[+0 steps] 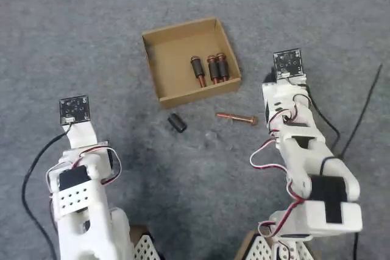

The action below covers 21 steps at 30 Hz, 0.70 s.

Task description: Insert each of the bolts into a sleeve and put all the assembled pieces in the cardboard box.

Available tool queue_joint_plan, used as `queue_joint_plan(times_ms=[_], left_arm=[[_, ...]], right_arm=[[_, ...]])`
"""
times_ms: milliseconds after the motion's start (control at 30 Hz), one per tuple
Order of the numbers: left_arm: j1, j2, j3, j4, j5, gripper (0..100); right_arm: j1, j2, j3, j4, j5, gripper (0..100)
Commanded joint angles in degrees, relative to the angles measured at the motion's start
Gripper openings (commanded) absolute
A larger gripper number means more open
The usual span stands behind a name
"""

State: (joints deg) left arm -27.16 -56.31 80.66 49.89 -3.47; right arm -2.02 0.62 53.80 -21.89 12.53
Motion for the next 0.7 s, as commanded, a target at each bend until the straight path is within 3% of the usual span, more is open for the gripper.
queue_joint_plan(times_ms=[0, 367, 667], left_arm=[[-0.1, -2.2, -0.6, -1.7, 0.1, 1], [-0.1, -2.2, -0.6, -1.8, 0.0, 1], [-0.1, -2.3, -0.6, -1.9, 0.0, 1]], right_arm=[[-2.0, 0.5, -4.0, -12.9, -0.4, 0.6], [-11.9, 2.0, -2.3, -29.0, -0.8, 0.6], [-23.7, -0.4, 13.1, -48.0, -5.6, 0.6]])
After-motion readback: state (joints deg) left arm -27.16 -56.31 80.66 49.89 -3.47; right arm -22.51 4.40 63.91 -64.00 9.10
